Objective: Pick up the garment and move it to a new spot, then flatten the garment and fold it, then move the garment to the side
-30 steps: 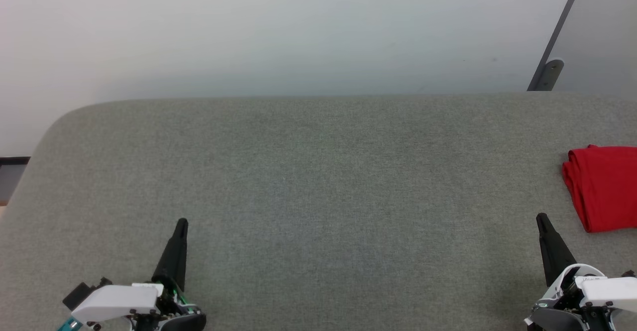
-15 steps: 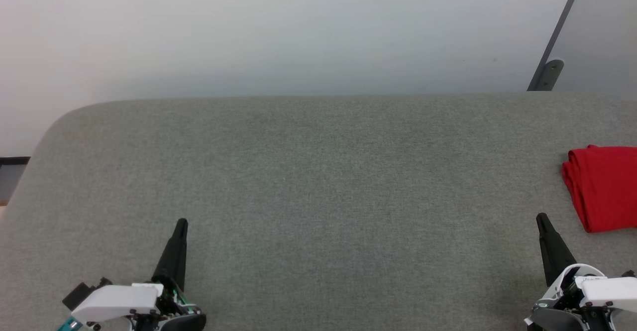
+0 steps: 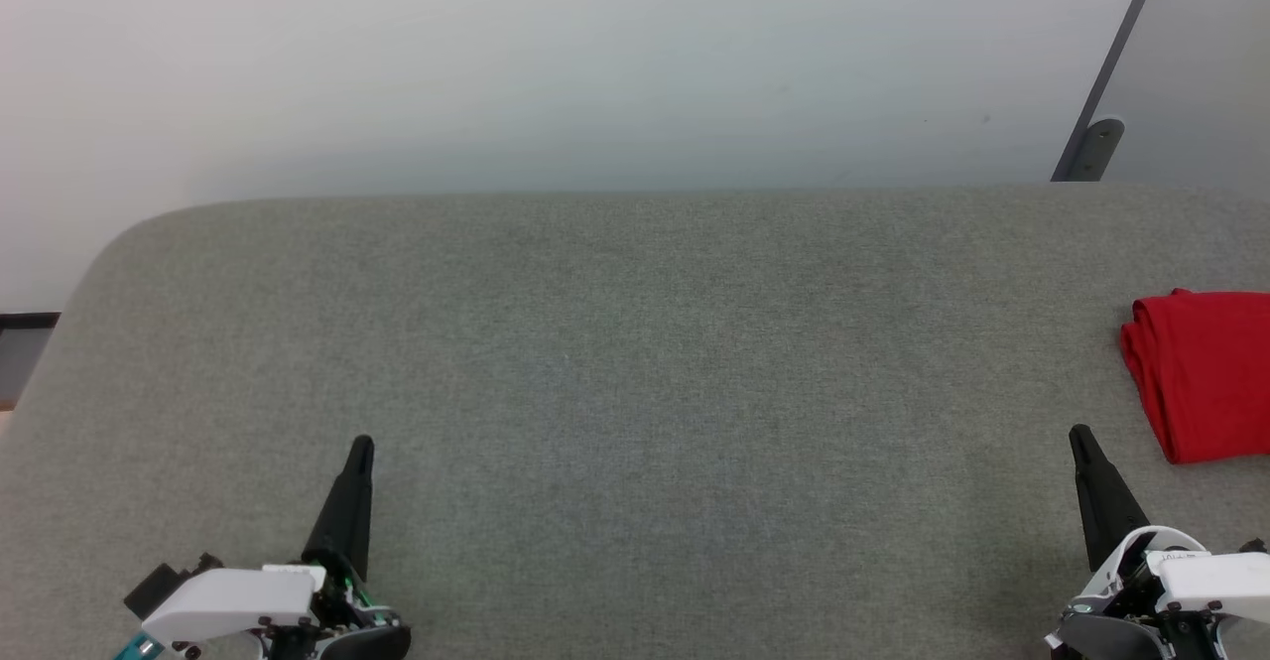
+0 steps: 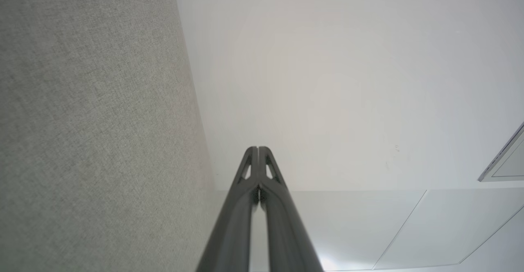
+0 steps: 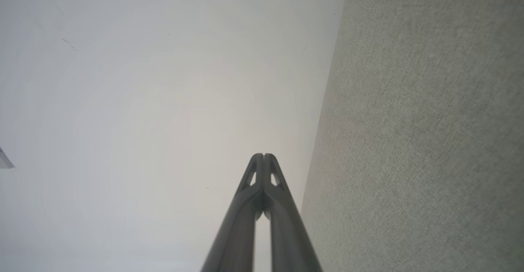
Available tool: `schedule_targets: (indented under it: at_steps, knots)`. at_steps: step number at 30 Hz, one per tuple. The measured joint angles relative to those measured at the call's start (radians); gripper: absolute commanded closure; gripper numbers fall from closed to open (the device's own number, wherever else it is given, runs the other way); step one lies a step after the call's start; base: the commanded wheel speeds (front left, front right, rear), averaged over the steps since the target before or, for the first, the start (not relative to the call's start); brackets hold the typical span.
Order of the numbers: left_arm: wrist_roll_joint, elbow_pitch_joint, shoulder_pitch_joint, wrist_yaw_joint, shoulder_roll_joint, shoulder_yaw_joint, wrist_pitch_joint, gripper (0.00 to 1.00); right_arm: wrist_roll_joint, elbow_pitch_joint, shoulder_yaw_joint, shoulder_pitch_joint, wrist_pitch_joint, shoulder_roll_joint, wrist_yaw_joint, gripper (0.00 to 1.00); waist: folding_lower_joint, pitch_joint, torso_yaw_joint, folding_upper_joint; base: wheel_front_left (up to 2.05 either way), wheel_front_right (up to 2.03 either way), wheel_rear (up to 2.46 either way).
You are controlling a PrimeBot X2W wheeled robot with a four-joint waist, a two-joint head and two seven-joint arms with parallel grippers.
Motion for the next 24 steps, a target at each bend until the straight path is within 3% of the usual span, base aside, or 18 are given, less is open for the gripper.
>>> schedule_targets:
  at_steps: [24]
  knots:
    - [0.002,0.000,0.000,0.000,-0.002,0.002,0.004,1.00,0.000,0.000,0.000,0.000,0.000,0.000,0.000,1.00,0.0000,0.000,0.000,0.0000,0.00,0.00,0.00]
